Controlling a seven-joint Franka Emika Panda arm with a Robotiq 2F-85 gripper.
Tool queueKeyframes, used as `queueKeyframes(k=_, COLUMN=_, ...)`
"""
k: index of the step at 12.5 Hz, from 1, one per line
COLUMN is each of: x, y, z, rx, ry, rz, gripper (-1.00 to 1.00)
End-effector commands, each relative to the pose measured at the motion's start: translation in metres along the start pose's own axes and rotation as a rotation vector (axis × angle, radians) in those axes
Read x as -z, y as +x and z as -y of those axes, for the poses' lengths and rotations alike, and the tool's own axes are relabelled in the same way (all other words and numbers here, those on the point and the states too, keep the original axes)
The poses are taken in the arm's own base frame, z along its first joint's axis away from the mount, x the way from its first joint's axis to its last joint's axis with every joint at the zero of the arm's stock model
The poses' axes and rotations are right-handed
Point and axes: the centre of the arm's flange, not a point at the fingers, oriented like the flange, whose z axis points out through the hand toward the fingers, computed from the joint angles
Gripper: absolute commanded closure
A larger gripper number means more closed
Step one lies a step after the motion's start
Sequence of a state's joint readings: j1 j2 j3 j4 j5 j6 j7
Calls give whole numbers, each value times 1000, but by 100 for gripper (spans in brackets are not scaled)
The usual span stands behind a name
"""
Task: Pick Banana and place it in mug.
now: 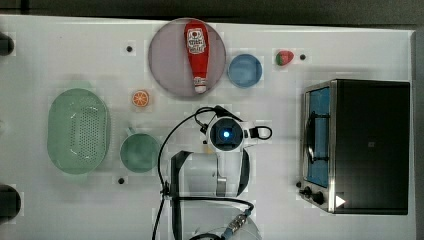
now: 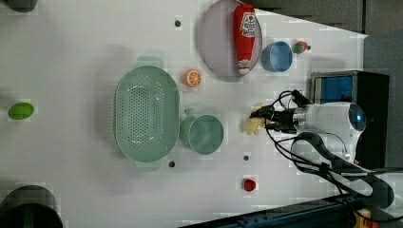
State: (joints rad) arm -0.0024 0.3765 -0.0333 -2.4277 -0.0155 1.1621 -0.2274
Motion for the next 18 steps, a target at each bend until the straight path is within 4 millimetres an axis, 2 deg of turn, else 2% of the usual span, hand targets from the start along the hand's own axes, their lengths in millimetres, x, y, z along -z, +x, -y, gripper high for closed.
queueKeyframes(k=1, x=2, y=0, z=-1, rx=57, ry=7, rz=-12, gripper=26)
queueKeyframes(k=2, x=3, y=1, z=-2, rx=55, ry=9, rz=-14, gripper=43)
queueKeyframes(k=4, x=16, y=4, z=-1, rx=52, ry=21, rz=-36, gripper=43)
queueKeyframes(k=6, x=50, y=8, z=-1, rx=48, ry=45, rz=-75, gripper=43)
queueKeyframes(k=7, x=108, y=7, z=-7, rx=39, ry=55, rz=-86, gripper=43)
queueKeyframes(k=10, x=201, y=-3, z=-15, rx=34, ry=59, rz=-84, gripper=43)
queueKeyframes(k=12, x=251, y=-15, z=-20, rx=38, ry=55, rz=-74, gripper=43)
queueKeyframes(k=14, x=282, y=-33, z=-9, rx=51, ry=55, rz=-82, gripper=43)
queueKeyframes(k=16, x=310, y=-59, z=16, rx=70, ry=70, rz=-130, gripper=43)
queueKeyframes(k=18, x=323, y=-90, z=45, rx=42, ry=77, rz=-153, gripper=43)
